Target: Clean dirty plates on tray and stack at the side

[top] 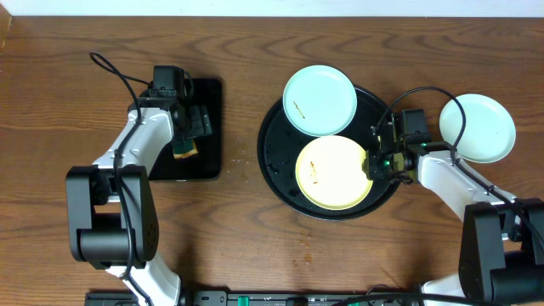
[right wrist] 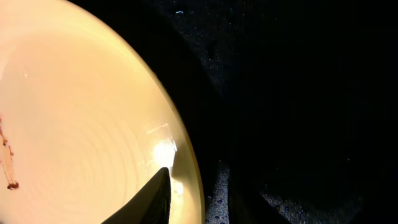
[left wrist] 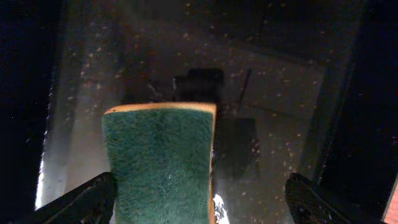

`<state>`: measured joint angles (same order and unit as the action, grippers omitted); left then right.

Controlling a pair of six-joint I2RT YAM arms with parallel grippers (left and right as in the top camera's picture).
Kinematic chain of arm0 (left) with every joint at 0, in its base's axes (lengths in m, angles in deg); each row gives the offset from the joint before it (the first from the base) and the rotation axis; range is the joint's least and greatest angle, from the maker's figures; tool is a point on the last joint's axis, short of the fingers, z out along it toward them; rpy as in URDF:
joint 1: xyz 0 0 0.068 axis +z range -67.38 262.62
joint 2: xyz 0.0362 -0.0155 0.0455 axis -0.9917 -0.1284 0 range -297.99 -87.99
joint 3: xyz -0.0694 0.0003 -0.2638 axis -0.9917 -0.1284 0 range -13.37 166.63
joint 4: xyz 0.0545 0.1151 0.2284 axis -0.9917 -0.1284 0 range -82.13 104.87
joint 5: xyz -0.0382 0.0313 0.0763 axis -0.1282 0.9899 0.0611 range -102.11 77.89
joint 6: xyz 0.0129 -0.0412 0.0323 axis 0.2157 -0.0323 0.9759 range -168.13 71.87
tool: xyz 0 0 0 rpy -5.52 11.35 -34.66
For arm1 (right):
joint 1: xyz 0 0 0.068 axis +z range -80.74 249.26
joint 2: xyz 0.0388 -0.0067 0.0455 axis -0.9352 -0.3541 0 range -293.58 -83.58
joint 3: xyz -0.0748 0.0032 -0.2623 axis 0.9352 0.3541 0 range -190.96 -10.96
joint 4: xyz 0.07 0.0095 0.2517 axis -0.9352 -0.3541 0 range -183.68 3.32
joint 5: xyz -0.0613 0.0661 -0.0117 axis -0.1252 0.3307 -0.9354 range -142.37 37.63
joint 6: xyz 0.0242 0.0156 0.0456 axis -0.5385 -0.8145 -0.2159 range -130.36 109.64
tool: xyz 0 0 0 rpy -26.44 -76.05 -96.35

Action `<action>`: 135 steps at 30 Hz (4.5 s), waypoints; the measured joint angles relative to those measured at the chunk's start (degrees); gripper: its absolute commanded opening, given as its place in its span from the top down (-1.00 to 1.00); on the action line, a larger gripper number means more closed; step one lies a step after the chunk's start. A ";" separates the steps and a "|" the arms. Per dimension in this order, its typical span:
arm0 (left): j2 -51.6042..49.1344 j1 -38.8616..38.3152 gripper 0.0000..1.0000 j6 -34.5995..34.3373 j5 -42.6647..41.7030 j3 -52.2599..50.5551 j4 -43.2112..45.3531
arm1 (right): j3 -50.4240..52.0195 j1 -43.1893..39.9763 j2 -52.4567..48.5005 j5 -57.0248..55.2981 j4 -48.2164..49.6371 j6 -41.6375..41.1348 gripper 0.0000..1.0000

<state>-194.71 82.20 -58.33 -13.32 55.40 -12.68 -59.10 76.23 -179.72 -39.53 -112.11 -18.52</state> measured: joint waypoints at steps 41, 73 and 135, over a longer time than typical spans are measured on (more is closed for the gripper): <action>-3.43 -0.11 0.46 5.14 -1.31 0.00 -12.00 | 0.02 0.02 0.02 0.48 0.17 -0.37 0.31; -3.45 -0.11 0.77 5.01 -1.05 0.17 3.65 | -0.02 0.35 0.24 1.81 1.22 -0.63 -0.27; 8.57 -1.81 0.86 5.25 -14.05 -0.72 -2.58 | 0.52 0.76 0.35 -3.19 1.66 -2.97 0.98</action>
<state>-186.14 80.38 -53.08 -27.38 54.68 -15.26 -58.58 76.99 -179.37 -42.72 -110.45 -21.49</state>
